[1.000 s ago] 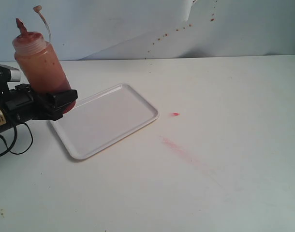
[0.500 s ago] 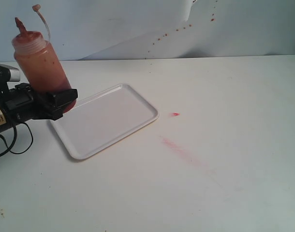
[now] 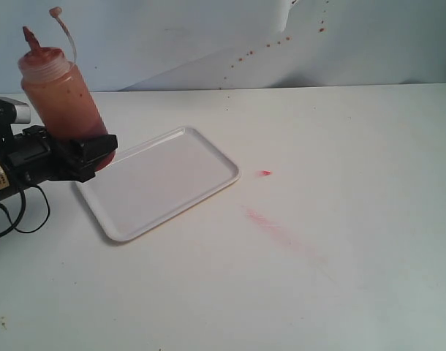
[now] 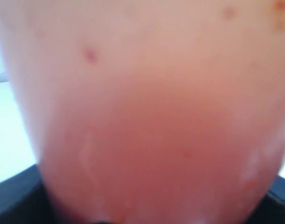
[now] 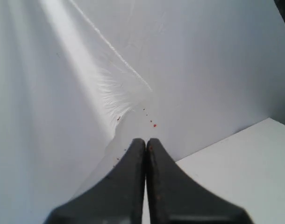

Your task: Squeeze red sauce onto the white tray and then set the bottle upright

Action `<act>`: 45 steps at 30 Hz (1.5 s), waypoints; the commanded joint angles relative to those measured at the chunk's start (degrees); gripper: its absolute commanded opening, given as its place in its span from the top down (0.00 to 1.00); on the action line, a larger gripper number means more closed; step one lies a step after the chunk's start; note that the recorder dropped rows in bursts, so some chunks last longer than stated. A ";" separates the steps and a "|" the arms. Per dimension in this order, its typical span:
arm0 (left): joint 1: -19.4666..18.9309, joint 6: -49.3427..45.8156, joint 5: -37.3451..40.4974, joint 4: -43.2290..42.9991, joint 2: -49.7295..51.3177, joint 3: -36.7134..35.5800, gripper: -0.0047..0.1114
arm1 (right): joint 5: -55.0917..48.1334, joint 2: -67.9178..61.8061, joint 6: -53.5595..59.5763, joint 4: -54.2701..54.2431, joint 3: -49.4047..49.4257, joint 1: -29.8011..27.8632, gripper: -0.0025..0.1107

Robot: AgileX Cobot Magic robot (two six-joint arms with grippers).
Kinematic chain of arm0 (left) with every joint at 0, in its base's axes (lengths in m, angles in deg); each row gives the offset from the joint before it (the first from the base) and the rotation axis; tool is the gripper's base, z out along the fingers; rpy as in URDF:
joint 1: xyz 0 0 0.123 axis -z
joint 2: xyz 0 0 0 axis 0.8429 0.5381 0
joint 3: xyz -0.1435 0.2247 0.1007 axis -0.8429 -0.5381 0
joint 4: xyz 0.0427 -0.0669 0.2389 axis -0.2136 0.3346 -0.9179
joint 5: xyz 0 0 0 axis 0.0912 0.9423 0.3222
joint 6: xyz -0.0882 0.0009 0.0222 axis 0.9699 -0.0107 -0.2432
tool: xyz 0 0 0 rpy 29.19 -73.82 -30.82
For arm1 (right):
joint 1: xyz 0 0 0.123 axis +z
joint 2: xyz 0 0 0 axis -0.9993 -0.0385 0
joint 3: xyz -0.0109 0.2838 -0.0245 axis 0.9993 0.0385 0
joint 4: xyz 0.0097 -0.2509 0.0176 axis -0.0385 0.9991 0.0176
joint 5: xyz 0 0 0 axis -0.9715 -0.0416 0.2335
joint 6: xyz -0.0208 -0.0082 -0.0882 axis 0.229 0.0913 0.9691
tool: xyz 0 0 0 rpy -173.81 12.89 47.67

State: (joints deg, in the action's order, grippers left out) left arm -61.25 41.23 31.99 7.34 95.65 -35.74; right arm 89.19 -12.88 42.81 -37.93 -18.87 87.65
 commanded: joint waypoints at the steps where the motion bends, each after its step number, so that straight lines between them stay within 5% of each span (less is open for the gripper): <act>1: -0.06 -2.86 -2.87 1.15 -0.43 0.07 0.96 | 0.69 0.16 -5.78 -0.82 0.14 -0.33 0.98; 9: -0.06 -4.89 -2.40 1.15 -0.43 0.07 0.96 | 8.19 0.16 -6.48 3.35 -1.63 -0.33 0.98; 13: -0.06 -6.46 -2.47 0.14 -0.43 0.07 0.96 | 9.46 0.16 -16.79 10.29 -2.40 -0.33 0.98; 19: -0.06 -6.46 -2.47 -0.72 -0.43 0.07 0.96 | 26.58 -3.39 -43.53 51.29 -2.40 -0.33 0.98; 23: -0.06 -6.46 -2.35 -1.81 -0.43 0.07 0.96 | 44.39 -14.16 -45.36 59.48 -3.84 -0.33 0.98; 28: -0.06 -6.46 -2.18 -1.81 -0.43 0.07 0.96 | 45.47 -30.83 -45.26 60.90 -11.13 -0.33 0.98; 33: -0.06 -6.72 -2.18 -1.81 -0.43 0.07 0.96 | 55.96 -49.54 -46.26 79.29 -21.29 -0.33 0.98; 45: -0.06 -13.28 -0.74 3.18 -0.43 0.19 0.96 | 57.36 -83.48 -41.10 79.04 -37.93 0.88 0.98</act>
State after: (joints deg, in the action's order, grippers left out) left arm -61.25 30.97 33.54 6.40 95.65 -35.74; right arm 145.66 -90.33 -1.76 40.54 -53.62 87.77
